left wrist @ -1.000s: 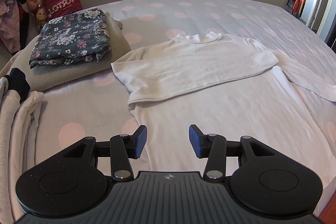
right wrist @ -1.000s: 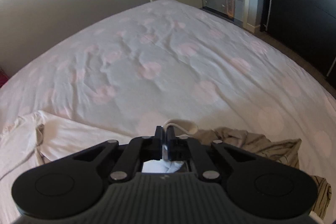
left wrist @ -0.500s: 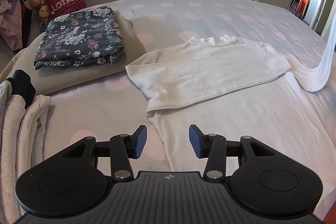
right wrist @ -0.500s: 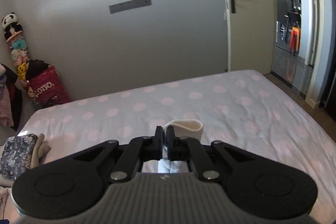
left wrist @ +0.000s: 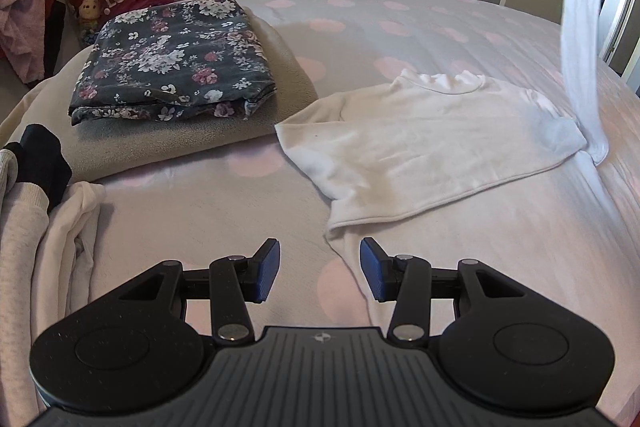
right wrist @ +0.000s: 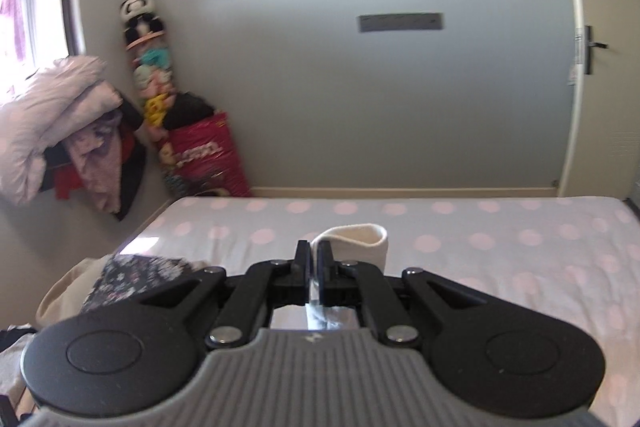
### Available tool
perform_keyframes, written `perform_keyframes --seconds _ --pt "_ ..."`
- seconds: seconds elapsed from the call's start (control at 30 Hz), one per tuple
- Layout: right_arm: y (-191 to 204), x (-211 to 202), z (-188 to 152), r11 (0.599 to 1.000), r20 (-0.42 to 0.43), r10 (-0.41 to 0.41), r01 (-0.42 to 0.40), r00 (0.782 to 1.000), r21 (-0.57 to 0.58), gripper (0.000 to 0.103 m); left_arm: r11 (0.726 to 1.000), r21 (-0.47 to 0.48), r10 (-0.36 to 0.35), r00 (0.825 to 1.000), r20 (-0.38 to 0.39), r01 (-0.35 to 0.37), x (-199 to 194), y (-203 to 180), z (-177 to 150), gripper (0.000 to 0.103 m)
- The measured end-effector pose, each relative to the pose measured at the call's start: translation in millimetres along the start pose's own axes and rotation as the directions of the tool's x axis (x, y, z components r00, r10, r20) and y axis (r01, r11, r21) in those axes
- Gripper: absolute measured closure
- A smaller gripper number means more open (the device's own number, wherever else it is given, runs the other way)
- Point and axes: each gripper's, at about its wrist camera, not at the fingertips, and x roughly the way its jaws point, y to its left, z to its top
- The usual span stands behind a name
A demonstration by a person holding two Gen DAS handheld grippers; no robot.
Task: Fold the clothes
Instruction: 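Lift the held sleeve with the right gripper and lay it across the shirt body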
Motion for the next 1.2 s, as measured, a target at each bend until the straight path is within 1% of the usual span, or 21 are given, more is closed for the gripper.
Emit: perform_keyframes --seconds 0.1,0.17,0.33,0.47,0.6,0.7,0.83,0.97,1.0,1.07,1.2 --pt "27 27 -22 0.998 -0.052 0.063 -0.064 0.997 -0.002 0.098 1.000 -0.006 -0.003 1.000 0.002 0.003 4 9 1 0.061" --pt "45 45 -36 0.994 -0.091 0.106 -0.106 0.990 -0.002 0.098 1.000 -0.007 -0.006 1.000 0.002 0.006 6 14 1 0.061" --pt "90 90 -77 0.979 -0.192 0.201 -0.205 0.961 -0.003 0.098 1.000 -0.019 -0.007 1.000 -0.005 0.007 14 27 0 0.061" --pt "119 130 -113 0.966 -0.279 0.248 -0.258 0.928 0.002 0.098 0.999 -0.035 -0.015 1.000 -0.009 0.015 21 38 -3 0.060" --pt "146 164 -153 0.951 -0.369 0.293 -0.310 0.882 0.014 0.098 0.999 -0.032 -0.021 1.000 -0.015 0.020 29 44 -4 0.060" --pt "165 186 -182 0.943 -0.430 0.305 -0.333 0.850 0.009 0.098 0.999 -0.030 -0.026 0.999 -0.020 0.025 38 47 -4 0.058" --pt "182 213 -213 0.940 -0.486 0.302 -0.340 0.820 0.010 0.098 0.998 -0.029 -0.047 0.999 -0.019 0.047 48 46 -3 0.057" --pt "188 231 -234 0.943 -0.519 0.291 -0.332 0.804 0.015 0.098 0.997 -0.034 -0.074 0.997 -0.007 0.074 54 43 -3 0.055" --pt "188 233 -236 0.944 -0.522 0.290 -0.331 0.802 0.016 0.094 0.996 -0.034 -0.080 0.997 -0.008 0.080 56 42 -2 0.055" --pt "185 233 -239 0.944 -0.525 0.294 -0.330 0.799 0.027 0.089 0.996 -0.031 -0.090 0.996 -0.014 0.089 60 39 -1 0.054" --pt "176 227 -237 0.943 -0.523 0.298 -0.330 0.798 0.034 0.088 0.996 -0.018 -0.089 0.996 -0.021 0.089 62 32 5 0.054"
